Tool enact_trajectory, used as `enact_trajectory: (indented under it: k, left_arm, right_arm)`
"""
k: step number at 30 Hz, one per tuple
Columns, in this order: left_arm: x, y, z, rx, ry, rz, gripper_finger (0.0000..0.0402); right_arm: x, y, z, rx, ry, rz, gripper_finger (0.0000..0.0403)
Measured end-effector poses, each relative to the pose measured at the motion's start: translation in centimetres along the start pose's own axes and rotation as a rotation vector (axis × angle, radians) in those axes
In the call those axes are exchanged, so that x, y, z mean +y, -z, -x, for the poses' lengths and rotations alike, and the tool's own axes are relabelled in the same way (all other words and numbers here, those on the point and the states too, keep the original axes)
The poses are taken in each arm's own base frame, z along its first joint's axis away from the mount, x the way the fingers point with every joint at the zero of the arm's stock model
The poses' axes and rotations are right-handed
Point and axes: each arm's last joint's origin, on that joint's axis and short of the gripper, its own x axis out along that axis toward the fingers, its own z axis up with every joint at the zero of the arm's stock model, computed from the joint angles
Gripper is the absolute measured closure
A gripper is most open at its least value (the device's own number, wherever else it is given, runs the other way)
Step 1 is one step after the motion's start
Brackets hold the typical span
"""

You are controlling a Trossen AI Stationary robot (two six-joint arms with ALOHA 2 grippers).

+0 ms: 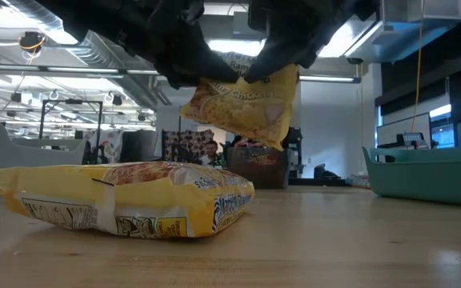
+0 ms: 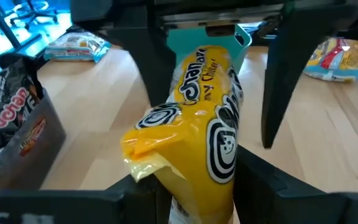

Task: Sort Maruchan noodles
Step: Put the yellow noodle pack into the blue bin

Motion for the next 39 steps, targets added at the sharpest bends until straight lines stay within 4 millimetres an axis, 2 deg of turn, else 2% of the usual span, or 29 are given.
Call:
enact_trajectory:
  k: [6,8,10,17,20,22,29,33,39]
  left_arm:
    - [-0.1,0.1,0.0,0.014,0.018,-0.011,0.0277]
    - [-0.1,0.1,0.0,0.014,0.019,-0.012,0.0277]
    - [-0.1,0.1,0.0,0.013,0.019,-0.012,0.0277]
    - [0.0,0.1,0.0,0.011,0.000,-0.012,0.0264]
    - [0.0,0.1,0.0,0.009,-0.010,-0.015,0.0240]
    - [0.0,0.1,0.0,0.009,-0.010,-0.015,0.0224]
    - [0.4,-0.5,1.6,0.061,-0.018,-0.014,0.0197]
    - [0.9,-0.9,3.0,0.097,-0.024,0.020,0.0199]
    - [0.7,-0.4,3.4,0.151,-0.024,0.027,0.0200]
  right_arm:
    - [-0.3,-0.2,-0.9,-0.031,0.020,0.013,0.0115]
    - [-0.3,-0.1,-0.9,-0.031,0.033,0.019,0.0127]
    - [-0.4,-0.1,-0.9,-0.034,0.046,0.022,0.0152]
    - [-0.4,-0.2,-0.8,-0.032,0.046,0.070,0.0276]
    - [-0.4,-0.1,-0.8,-0.030,0.047,0.095,0.0306]
    - [-0.4,-0.1,-0.6,-0.026,0.052,0.099,0.0308]
    - [-0.4,-0.1,2.4,0.017,0.115,0.100,0.0296]
    - [-0.3,0.4,5.7,0.075,0.123,0.078,0.0306]
    - [-0.6,2.3,11.8,0.196,0.200,0.076,0.0299]
